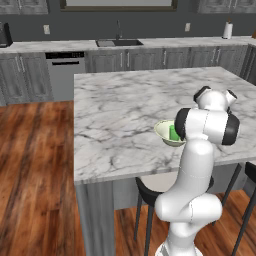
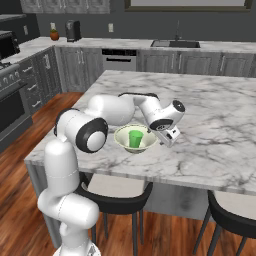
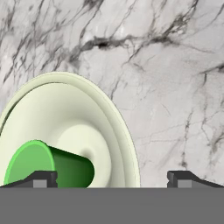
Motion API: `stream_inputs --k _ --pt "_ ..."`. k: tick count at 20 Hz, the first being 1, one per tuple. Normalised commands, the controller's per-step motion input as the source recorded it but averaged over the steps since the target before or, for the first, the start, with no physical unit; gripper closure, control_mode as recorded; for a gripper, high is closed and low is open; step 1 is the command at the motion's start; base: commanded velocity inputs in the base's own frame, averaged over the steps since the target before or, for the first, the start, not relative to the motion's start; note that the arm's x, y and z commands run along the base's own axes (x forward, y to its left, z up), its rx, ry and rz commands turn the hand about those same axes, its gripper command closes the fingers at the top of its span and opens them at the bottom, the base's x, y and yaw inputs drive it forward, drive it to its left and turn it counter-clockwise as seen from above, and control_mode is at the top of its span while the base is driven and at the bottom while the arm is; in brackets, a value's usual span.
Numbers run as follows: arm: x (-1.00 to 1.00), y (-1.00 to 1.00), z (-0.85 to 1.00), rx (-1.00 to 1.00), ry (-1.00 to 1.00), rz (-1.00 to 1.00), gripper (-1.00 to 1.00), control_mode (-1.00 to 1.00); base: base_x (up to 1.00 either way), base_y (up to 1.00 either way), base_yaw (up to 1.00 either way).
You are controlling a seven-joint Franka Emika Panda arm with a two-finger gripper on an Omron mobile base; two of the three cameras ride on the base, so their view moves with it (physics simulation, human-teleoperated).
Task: Place the cup inside the bowl on the dining table and move the bowl to any counter.
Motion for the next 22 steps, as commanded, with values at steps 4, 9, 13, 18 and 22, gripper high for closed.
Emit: stream_inputs --k 4,9,13,18,22 --pt "0.0 0.05 -0.07 0.0 0.0 0.0 -1.0 -1.0 0.0 0.0 0.0" --pt "0.0 0.08 -0.14 0.0 0.0 0.0 -1.0 -1.0 0.0 0.0 0.0" --pt "0.0 0.04 -0.16 0.0 0.0 0.0 -1.0 -1.0 0.0 0.0 0.0" --pt "0.0 0.01 -0.11 0.0 0.0 0.0 -1.0 -1.0 0.0 0.0 0.0" --pt "0.0 0.0 -0.04 0.0 0.0 0.0 -1.0 -1.0 0.0 0.0 0.0"
